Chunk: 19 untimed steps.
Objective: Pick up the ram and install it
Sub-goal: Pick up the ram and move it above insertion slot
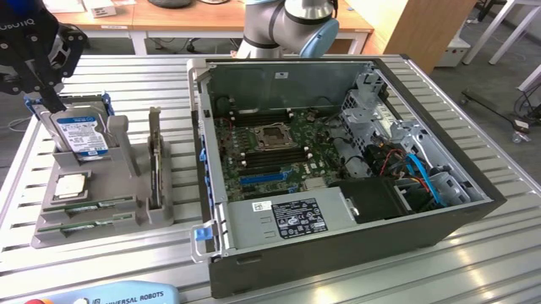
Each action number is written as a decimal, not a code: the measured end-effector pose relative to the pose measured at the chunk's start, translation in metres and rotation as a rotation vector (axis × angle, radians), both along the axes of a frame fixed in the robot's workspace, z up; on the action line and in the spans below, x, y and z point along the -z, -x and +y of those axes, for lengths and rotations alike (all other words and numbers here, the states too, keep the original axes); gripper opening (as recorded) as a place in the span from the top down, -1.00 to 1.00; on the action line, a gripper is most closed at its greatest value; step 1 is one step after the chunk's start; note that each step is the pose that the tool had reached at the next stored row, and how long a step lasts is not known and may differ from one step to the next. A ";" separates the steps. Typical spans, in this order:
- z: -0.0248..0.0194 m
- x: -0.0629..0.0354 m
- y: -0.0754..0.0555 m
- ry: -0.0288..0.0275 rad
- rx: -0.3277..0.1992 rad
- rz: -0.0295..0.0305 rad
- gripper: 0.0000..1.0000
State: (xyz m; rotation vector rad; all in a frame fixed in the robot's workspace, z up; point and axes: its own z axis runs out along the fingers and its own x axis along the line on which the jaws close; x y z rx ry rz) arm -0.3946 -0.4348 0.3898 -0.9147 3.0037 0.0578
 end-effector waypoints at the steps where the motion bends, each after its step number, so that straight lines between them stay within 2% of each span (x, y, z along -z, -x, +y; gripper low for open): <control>1: 0.0000 0.0000 0.000 0.0004 -0.013 0.0000 0.80; 19: 0.0000 0.0003 0.000 0.0035 -0.245 -0.0001 0.80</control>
